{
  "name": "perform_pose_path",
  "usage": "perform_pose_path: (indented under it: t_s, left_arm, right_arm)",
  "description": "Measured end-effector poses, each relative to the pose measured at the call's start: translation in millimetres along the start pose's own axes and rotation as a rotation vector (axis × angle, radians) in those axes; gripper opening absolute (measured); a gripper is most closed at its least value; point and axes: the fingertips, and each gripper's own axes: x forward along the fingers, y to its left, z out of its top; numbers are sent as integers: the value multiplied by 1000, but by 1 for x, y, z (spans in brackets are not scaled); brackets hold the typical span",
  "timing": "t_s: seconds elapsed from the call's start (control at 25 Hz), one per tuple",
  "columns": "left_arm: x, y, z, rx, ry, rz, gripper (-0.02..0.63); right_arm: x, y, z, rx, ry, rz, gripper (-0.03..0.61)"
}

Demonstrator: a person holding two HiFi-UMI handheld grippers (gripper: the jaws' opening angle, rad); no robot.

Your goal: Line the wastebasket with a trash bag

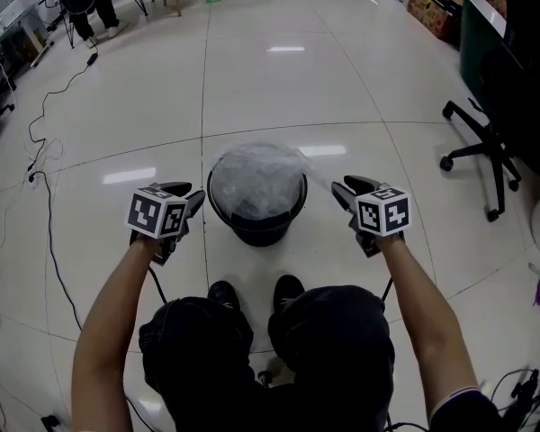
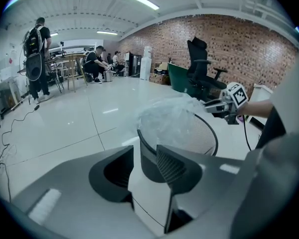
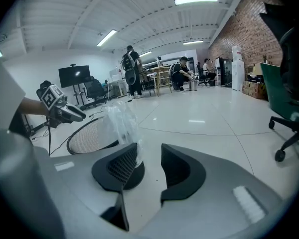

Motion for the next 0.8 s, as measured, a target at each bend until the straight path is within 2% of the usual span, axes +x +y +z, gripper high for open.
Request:
perform_pose_path:
  t_s: [0.44,0.68,0.8]
  left_arm:
    - [-17,-27,29,51,-57,-8,143]
    - [-26,-40,33,63,-68,-10,141]
    - [-31,-42,32,69,-71,-5,141]
  right_arm:
    - [-41,5,22,-1,-67,-3,164]
    - [-48,22,25,-23,-69,39,215]
    - [-51,29,28,-34,-79,40,215]
